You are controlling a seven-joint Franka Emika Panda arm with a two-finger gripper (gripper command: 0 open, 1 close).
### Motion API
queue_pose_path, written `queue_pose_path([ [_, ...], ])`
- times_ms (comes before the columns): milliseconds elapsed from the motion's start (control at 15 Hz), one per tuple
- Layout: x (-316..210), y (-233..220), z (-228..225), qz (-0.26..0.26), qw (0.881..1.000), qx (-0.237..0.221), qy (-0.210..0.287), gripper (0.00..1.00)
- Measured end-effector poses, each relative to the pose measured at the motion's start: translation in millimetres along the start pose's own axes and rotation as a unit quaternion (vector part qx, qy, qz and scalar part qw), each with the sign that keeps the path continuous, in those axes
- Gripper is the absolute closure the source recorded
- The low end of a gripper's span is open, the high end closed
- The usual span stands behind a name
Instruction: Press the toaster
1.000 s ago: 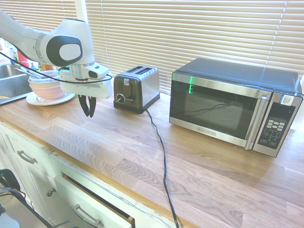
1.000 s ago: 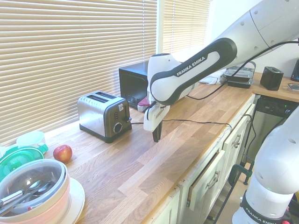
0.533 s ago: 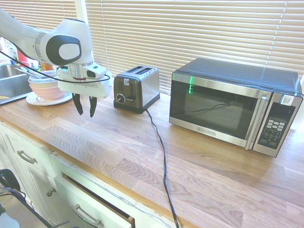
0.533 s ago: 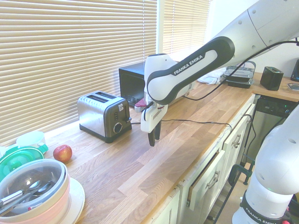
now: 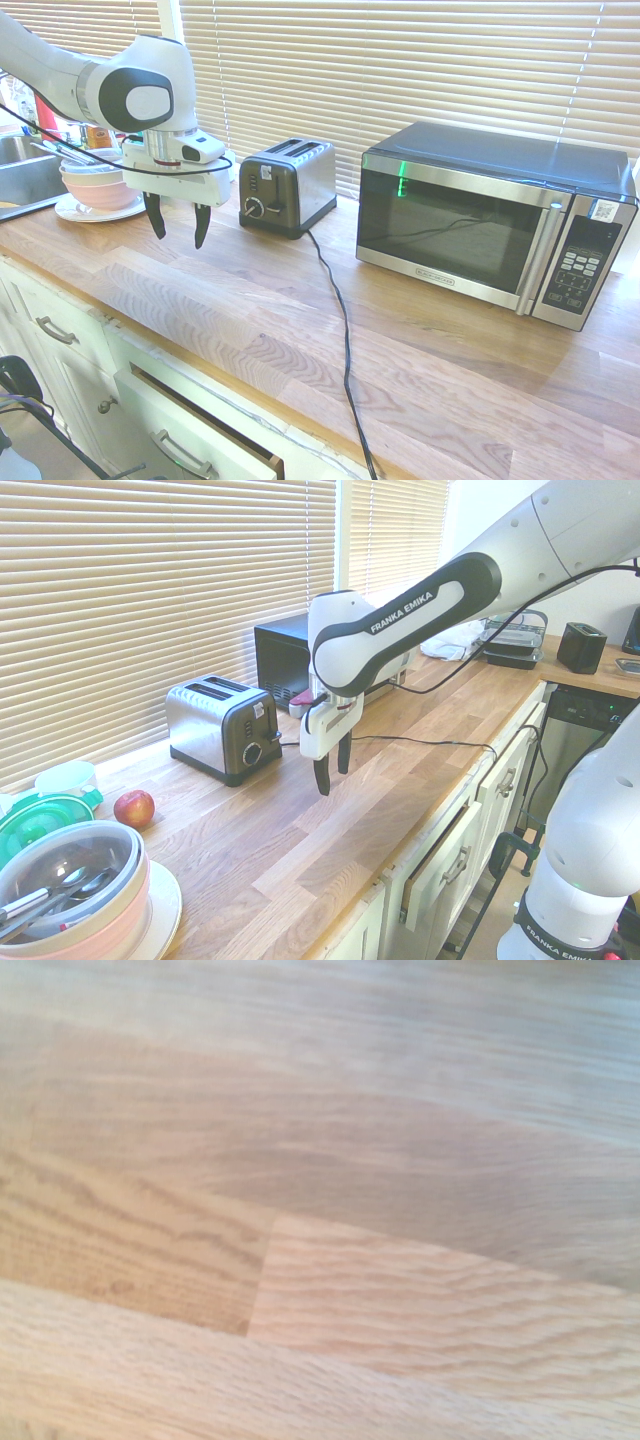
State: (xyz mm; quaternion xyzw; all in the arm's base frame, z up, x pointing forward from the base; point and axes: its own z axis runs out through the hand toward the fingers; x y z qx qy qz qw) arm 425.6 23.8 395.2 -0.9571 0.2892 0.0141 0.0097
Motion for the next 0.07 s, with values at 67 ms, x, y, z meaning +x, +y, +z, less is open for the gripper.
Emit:
queue_pose_path([
  [67,4.2,-1.8,-3.0,0.001,1.000,-0.001,-0.002,0.00],
])
